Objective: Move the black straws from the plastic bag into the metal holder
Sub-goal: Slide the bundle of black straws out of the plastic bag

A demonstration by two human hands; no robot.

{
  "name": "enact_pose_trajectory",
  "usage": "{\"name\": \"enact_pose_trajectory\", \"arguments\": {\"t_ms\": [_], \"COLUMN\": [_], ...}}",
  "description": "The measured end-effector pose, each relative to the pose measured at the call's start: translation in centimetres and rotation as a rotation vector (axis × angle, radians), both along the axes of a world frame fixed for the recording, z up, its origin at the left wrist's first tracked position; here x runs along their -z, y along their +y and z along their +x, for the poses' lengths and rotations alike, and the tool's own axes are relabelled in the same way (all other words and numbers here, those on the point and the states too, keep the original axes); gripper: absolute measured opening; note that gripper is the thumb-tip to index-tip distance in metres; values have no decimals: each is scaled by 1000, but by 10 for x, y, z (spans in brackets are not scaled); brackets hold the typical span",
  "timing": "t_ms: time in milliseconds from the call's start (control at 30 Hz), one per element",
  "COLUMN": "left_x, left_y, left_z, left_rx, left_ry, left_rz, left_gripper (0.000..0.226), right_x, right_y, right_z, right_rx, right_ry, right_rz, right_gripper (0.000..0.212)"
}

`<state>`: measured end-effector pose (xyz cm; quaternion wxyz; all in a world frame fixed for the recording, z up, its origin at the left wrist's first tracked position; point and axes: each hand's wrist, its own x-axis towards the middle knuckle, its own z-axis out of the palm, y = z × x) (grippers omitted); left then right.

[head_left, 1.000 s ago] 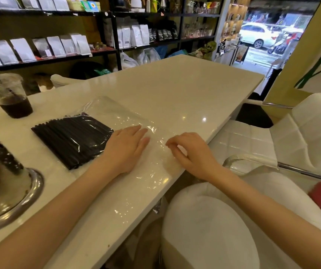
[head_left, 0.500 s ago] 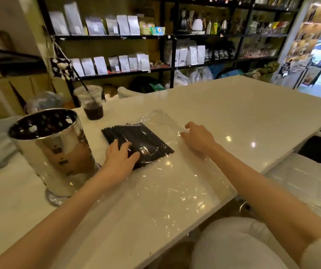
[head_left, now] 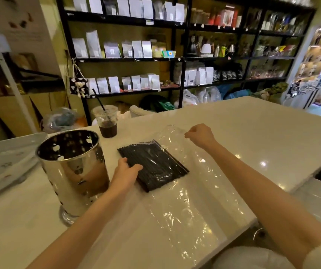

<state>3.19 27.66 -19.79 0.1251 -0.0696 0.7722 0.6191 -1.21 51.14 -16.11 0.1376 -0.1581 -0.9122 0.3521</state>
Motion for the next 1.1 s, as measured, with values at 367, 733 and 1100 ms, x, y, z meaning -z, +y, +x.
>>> {"name": "enact_pose_trajectory", "arguments": {"t_ms": [367,733,1100], "left_x": [-17,-35,-135], "left_y": [13,24,-17], "left_z": [-3,3,25], "left_rx": [-128,98,104], "left_ry": [-419,-380,-132], "left_rz": [927,1259,1373], "left_gripper": [53,56,60], "right_x": [-144,-213,-269], "right_y": [-64,-82,-95], "right_z": [12,12,22], "right_rx": [-389,-389,-438], "right_ry": [315,469,617], "right_rz": [184,130,-219], "right_gripper": [19,19,19]}}
